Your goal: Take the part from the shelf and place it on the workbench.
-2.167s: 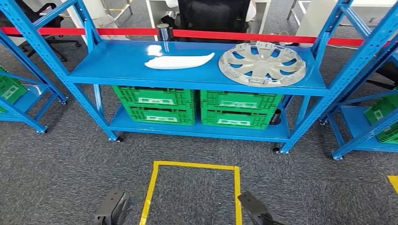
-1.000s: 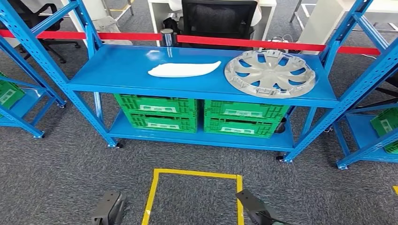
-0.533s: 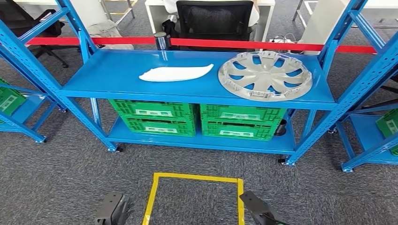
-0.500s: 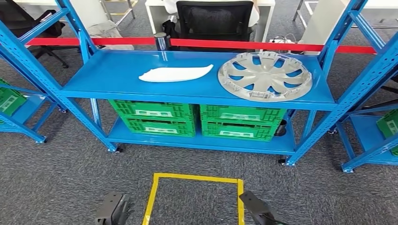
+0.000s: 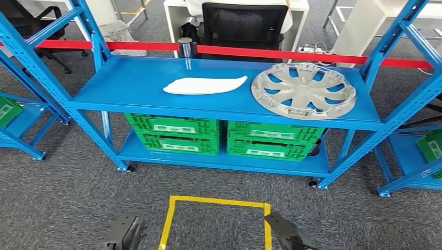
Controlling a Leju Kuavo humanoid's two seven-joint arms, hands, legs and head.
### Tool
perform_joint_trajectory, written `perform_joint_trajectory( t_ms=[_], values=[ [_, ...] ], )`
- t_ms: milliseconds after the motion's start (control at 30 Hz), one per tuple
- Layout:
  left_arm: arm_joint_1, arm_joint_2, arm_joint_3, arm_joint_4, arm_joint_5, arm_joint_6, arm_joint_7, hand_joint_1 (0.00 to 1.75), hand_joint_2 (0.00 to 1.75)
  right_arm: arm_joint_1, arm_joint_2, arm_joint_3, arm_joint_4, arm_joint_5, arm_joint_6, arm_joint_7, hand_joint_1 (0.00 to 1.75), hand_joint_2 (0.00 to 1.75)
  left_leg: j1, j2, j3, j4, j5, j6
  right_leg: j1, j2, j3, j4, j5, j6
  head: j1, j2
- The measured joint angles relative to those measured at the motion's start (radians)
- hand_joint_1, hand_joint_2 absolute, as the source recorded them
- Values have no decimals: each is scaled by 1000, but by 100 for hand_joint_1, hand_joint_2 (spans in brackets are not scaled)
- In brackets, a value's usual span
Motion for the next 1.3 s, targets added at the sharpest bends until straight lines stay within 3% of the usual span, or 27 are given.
perform_joint_trajectory(
  t_ms=[67, 100, 133, 200, 233, 300, 433, 467, 533, 567, 600, 633, 667, 733, 767, 800, 933, 1000, 1067, 1100, 1133, 1167, 1233, 1300],
  values=[
    [-1, 0, -4, 0, -1, 0, 0, 0, 0, 3, 0, 0, 0, 1, 0, -2, 0, 0, -1, 1, 4, 0, -5, 5, 0, 0, -76, 125, -38, 2, 0, 0],
    [-1, 0, -6, 0, -2, 0, 0, 0, 0, 6, 0, 0, 0, 2, 1, -3, 0, 0, -1, 0, 8, 1, -9, 5, -1, 0, -98, 151, -32, 3, 0, 0],
    [-1, 0, -7, 0, -2, 0, 0, 0, 0, 7, -1, 0, 0, 5, 4, -4, 0, 0, -1, 0, 13, 1, -13, 4, -2, 0, -100, 136, -5, 4, 1, 0],
    [-2, 0, -9, -2, -2, 5, 1, 0, 0, 6, -1, 0, 0, 16, 12, -5, 0, 0, 0, -1, 25, 4, -24, -3, -4, -2, -56, 14, 79, 4, 1, 0],
    [-4, -1, -9, -2, 0, 9, 1, 0, 0, 3, -1, 0, -1, 22, 17, -3, 0, 0, -2, -1, 29, 8, -31, -8, -3, -3, -30, -48, 107, 2, 1, 0],
    [-9, 0, -9, -4, 6, 13, -2, 0, 0, -2, 0, 0, -4, 31, 24, 4, 0, 0, -5, -1, 31, 11, -39, -20, -1, -3, -5, -110, 122, -7, -1, 0],
    [-20, 0, -9, -11, 11, 16, -9, 0, 0, -13, -2, 0, -11, 46, 15, 10, 0, 0, -4, 0, 30, 26, -55, -43, -1, 0, 3, -119, 118, -32, -3, 0],
    [-24, 0, -9, -13, 11, 17, -10, 0, 0, -17, -2, 0, -13, 49, 13, 10, 0, 0, -3, 0, 13, 65, -75, -48, -3, 0, 8, -122, 117, -37, -4, 0],
    [-29, -2, -9, -14, 11, 18, -12, 0, 0, -24, -3, 0, -16, 52, 11, 10, 0, 0, 0, 0, -52, 191, -130, -56, -4, -1, 15, -124, 113, -44, -5, 0],
    [-30, -2, -9, -14, 11, 18, -13, 0, 0, -26, -3, 0, -17, 51, 10, 10, 0, 0, 1, 0, -87, 253, -149, -58, -3, 0, 17, -124, 110, -46, -5, 0],
    [-30, -3, -9, -15, 10, 17, -14, 0, 0, -27, -4, 0, -17, 50, 8, 10, 0, 0, 1, 0, -111, 287, -150, -59, -3, 1, 20, -123, 107, -46, -5, 0],
    [-30, -4, -9, -15, 9, 15, -15, 0, 0, -26, -5, 0, -18, 48, 7, 10, 0, 0, 2, 0, -117, 284, -130, -58, -3, 3, 24, -123, 104, -46, -5, 0],
    [-31, -4, -9, -16, 6, 12, -16, 0, 0, -25, -6, 0, -18, 45, 5, 10, 0, 0, 2, 0, -104, 242, -93, -56, -3, 6, 30, -123, 100, -44, -5, 0],
    [-34, -3, -9, -18, -1, 6, -20, 0, 0, -25, -6, 0, -19, 42, 3, 10, 0, 0, 0, -2, -49, 108, -16, -49, -2, 10, 41, -123, 92, -38, -5, 0],
    [-37, -3, -10, -19, -6, 4, -25, 0, 0, -25, -6, 0, -19, 41, 1, 8, 0, 0, -1, -3, -27, 57, 2, -45, 0, 12, 43, -123, 89, -33, -5, 0],
    [-40, -2, -11, -21, -12, 3, -32, 0, 0, -24, -6, 0, -19, 41, 0, 7, 0, 0, -3, -4, -15, 29, 6, -40, 1, 13, 43, -123, 87, -28, -5, 0],
    [-47, 0, -19, -32, -36, 5, -83, 0, 0, -22, -3, 0, -19, 51, 0, 2, 0, 0, -3, -4, -7, 7, 3, -15, 0, 12, 40, -118, 78, -5, -4, 0],
    [-54, 0, -21, -37, -41, 6, -95, 0, 0, -23, -1, 0, -19, 52, 0, 1, 0, 0, 0, -1, -1, 0, 4, -3, -1, 8, -1, -34, 34, 1, -4, 0],
    [-58, 0, -24, -39, -42, 7, -98, 0, 0, -22, 0, 0, -19, 53, 0, 0, 0, 0, -1, 0, 1, 0, 1, 4, 0, 7, -75, 98, -17, 5, -3, 0],
    [-59, 0, -26, -39, -44, 8, -103, 0, 0, -20, 0, 0, -19, 53, 0, 1, 0, 0, -2, 1, 2, 0, -2, 5, 0, 7, -102, 141, -23, 6, -3, 0],
    [-58, 0, -27, -41, -48, 12, -114, 0, 0, -19, 0, 0, -19, 53, 0, 1, 0, 0, -2, 1, 5, 1, -4, 5, 0, 6, -113, 149, -9, 6, -3, 0],
    [-59, 0, -29, -46, -55, 19, -137, 0, 0, -18, 0, 0, -19, 53, 1, 2, 0, 0, -2, 1, 8, 2, -7, 3, -1, 5, -104, 116, 24, 6, -3, 0],
    [-61, 0, -33, -71, -80, 43, -208, 0, 0, -18, 0, 0, -19, 53, 5, 1, 0, 0, -3, 0, 16, 7, -16, -4, -1, 0, -49, -16, 98, 4, -3, 0],
    [-62, 4, -35, -127, -116, 76, -275, 0, 0, -17, 3, 0, -19, 53, 10, -2, 0, 0, -6, -2, 18, 13, -24, -14, 0, -3, -12, -102, 127, -5, -4, 0]
  ],
)
